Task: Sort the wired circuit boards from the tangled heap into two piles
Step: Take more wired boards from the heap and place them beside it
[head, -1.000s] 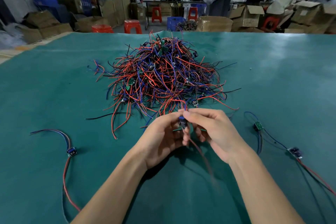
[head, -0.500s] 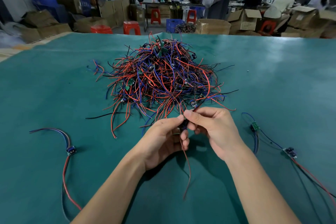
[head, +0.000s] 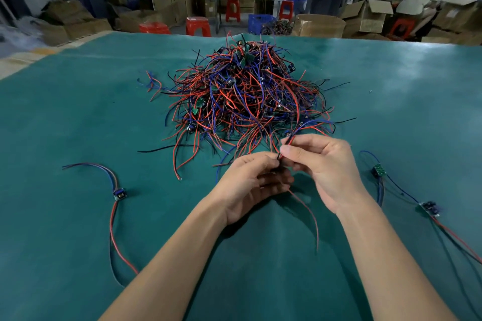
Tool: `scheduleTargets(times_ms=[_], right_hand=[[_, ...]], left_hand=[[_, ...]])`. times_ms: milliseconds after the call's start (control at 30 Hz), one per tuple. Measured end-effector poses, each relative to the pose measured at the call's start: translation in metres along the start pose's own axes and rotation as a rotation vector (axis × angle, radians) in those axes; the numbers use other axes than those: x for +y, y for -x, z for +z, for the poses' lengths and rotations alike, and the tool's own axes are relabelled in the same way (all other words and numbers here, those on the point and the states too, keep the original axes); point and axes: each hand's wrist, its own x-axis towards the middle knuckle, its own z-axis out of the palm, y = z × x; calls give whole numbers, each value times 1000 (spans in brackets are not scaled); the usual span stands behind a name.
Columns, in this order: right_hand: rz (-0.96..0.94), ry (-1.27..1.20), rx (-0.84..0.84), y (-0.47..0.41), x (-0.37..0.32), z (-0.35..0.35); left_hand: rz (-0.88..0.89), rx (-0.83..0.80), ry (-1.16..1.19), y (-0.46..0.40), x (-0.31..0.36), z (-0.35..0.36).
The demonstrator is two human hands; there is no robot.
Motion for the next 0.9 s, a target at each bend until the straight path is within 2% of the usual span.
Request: scheduleTargets(times_ms=[133,367,600,733,900], right_hand=[[2,53,86,0,1,1],[38,11,200,-1,0,0],[40,34,229,-2,2,2],[76,-62,170,-2,5,9],[119,-39,46,-1,6,7]], left_hand=[[62,61,12,-1,-1,1],[60,74,56,-1,1,2],[117,125,78,-5,0,-1],[146,107,57,-8,-2,-2],[196,97,41,-11,-2,-5]])
